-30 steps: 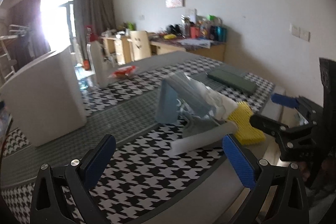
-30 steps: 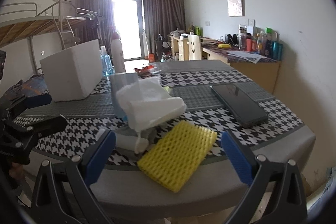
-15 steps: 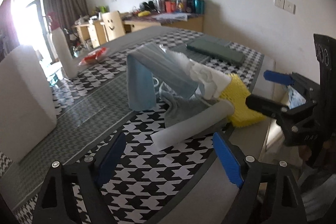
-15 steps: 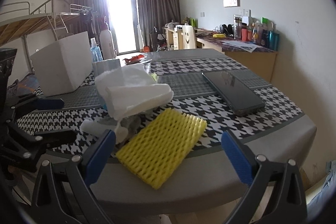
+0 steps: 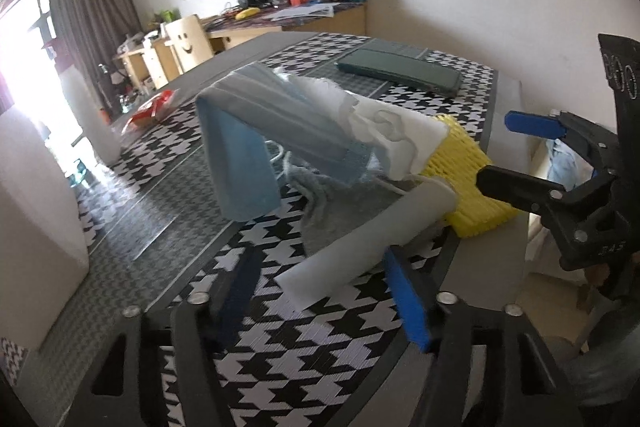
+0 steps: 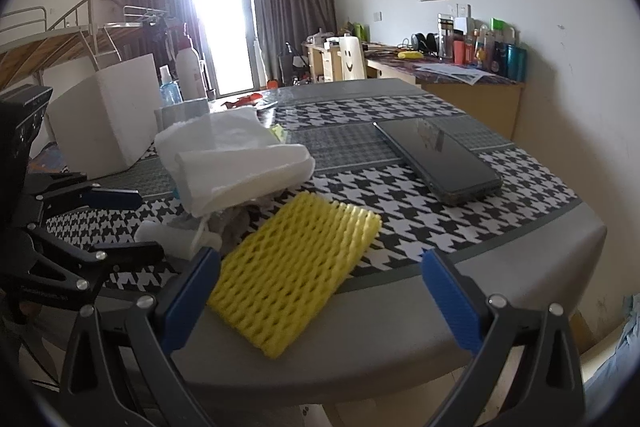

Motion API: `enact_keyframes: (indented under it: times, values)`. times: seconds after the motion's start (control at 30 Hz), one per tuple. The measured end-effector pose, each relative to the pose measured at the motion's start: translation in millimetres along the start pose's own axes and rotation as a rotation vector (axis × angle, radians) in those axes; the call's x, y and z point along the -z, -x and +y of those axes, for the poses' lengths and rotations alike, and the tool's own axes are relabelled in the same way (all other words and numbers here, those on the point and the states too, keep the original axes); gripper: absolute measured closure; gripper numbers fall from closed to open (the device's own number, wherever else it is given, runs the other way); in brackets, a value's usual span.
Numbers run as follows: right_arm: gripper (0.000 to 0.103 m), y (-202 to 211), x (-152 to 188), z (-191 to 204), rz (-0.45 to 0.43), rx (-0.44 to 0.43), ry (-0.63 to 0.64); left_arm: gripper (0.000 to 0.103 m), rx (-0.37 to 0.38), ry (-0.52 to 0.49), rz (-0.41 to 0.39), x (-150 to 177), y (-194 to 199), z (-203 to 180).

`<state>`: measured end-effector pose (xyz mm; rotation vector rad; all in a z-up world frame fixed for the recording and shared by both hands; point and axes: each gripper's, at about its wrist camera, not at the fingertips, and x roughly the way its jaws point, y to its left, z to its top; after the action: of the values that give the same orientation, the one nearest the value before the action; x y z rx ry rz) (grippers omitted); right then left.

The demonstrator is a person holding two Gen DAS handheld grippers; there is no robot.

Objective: Organize soft objects

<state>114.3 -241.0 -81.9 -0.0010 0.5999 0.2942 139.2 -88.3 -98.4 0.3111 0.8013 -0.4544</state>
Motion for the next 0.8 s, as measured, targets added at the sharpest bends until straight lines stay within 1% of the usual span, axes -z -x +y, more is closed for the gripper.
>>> enact_keyframes:
  times: [0.1, 0.27, 0.33, 0.5, 0.53, 0.6, 0.7, 0.8]
  values:
    - [0.001, -1.3, 1.1, -2.1, 0.004, 0.003, -0.007, 0.051, 0.021, -0.005, 0.013, -2.7, -5.2, -0.8]
    - [0.001, -0.6, 2.9, -3.1, 0.007, 0.005, -0.008, 0.052, 0.024, -0.038, 0.020, -2.5, -9.1, -5.8]
    - [0.001, -0.8, 3.5, -3.9, 0.009, 0.006, -0.009, 0.057, 0.023, -0.043, 0.026, -1.2, -9.4, -6.2]
    - [0.001, -1.2, 3.9, -5.9, 0.012, 0.008, -0.018, 0.065, 0.032, -0.048, 0.032, 0.5, -7.5, -5.5]
    - [0.001, -1.5, 3.8, -5.9, 0.013, 0.005, -0.018, 0.069, 0.030, -0.052, 0.037, 0.3, -7.2, -5.0]
    - [0.001, -1.6, 3.9, -5.2, 0.013, 0.005, -0.017, 0.072, 0.018, -0.053, 0.046, 0.2, -5.8, -3.5]
    - [0.001, -1.6, 4.1, -4.5, 0.013, 0.004, -0.017, 0.073, 0.029, -0.067, 0.049, 0.8, -3.0, -2.3]
    - [0.001, -2.1, 3.9, -4.3, 0.014, 0.002, -0.017, 0.066, 0.029, -0.071, 0.046, -0.5, -6.5, 0.0]
